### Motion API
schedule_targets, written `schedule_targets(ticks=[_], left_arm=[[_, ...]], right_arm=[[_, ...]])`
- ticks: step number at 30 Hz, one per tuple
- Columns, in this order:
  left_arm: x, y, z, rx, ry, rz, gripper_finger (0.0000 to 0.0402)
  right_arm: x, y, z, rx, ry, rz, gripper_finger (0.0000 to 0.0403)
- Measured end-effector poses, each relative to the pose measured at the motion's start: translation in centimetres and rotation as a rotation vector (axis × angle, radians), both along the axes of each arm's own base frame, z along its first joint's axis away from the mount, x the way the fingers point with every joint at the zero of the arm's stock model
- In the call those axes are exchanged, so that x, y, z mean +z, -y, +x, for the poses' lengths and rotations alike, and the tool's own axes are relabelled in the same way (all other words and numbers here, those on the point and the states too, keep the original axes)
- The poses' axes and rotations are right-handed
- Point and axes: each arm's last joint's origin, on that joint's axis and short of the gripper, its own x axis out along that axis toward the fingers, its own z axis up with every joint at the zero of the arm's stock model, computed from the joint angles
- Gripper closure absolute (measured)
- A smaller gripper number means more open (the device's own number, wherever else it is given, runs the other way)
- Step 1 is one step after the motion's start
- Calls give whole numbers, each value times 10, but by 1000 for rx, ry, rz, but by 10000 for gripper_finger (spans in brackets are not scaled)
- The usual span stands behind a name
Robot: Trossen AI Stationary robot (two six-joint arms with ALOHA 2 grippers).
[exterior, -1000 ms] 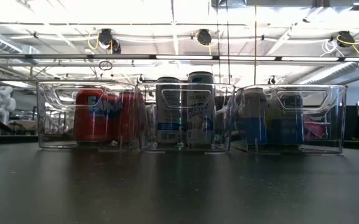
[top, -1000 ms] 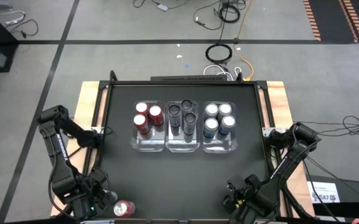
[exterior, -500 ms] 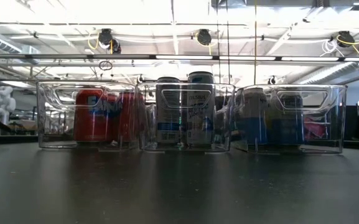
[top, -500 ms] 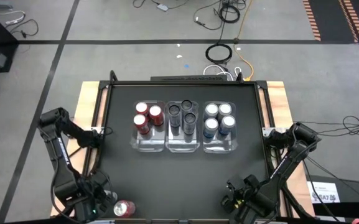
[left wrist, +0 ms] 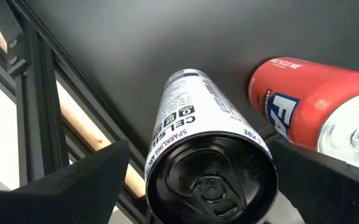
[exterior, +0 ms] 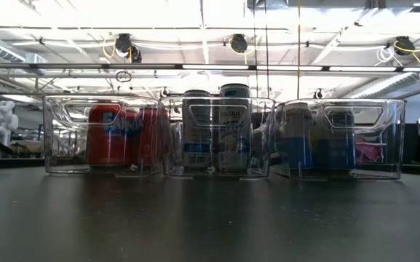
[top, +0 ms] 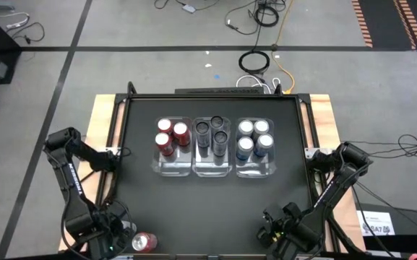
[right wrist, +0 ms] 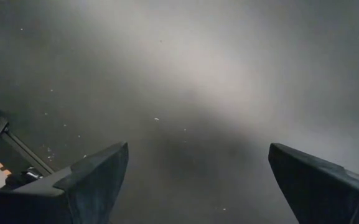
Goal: Sort soda cans
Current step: Put the white-blue soda can into the center transparent bin
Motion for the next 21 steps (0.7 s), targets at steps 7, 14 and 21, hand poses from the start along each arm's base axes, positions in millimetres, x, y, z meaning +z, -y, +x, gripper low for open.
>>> schedule_targets(ticks=[7, 14, 21], left_arm=[[0, 0, -1, -15, -28, -15, 42], [0, 1, -1, -20, -28, -17, 88], [0, 0, -1, -21, -28, -16, 111]], right_arm=[[0, 0, 0, 5, -1, -2, 21], [0, 0, 0, 10, -5, -7, 21], [0, 1, -1, 10, -8, -11, 21]])
